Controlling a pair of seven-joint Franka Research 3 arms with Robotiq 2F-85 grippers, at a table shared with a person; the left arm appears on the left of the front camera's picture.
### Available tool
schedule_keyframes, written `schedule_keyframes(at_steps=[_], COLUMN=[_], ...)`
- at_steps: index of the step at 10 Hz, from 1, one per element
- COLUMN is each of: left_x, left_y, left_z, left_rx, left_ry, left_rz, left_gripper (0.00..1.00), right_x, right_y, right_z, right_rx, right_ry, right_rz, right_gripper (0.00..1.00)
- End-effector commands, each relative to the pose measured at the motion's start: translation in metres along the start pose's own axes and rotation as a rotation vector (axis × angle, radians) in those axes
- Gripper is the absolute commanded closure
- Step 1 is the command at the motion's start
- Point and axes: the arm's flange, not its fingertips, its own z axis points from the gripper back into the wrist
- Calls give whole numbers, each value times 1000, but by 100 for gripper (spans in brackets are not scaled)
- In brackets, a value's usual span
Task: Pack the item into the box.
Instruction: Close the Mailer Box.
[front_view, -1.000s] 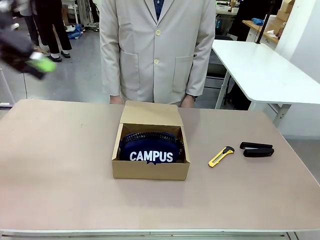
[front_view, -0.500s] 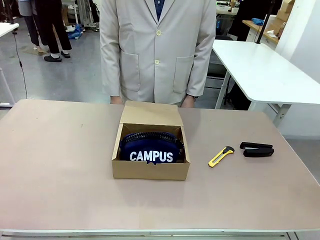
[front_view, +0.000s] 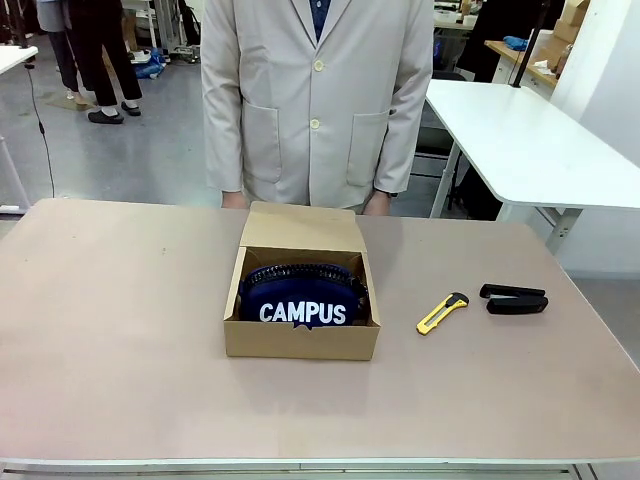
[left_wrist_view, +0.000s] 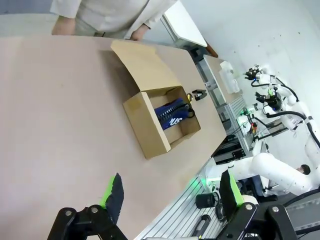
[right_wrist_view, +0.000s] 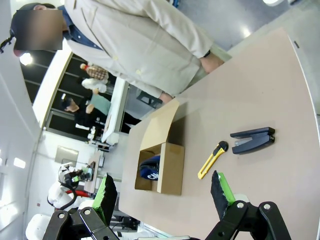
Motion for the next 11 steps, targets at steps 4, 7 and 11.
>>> schedule_keyframes(at_steps=[4, 7, 11], left_x=[-5, -5, -5], left_y=[3, 3, 3], left_z=[4, 4, 4], left_rx=[-18, -18, -18], left_ry=[-9, -9, -9], left_rz=[10, 10, 10], left_gripper=[0, 0, 0], right_x=[2, 2, 2], right_y=[0, 0, 0], right_z=[-1, -1, -1], right_rx=[21, 21, 21], right_ry=[-13, -13, -13], right_rz=[26, 26, 26], right_gripper=[0, 0, 0])
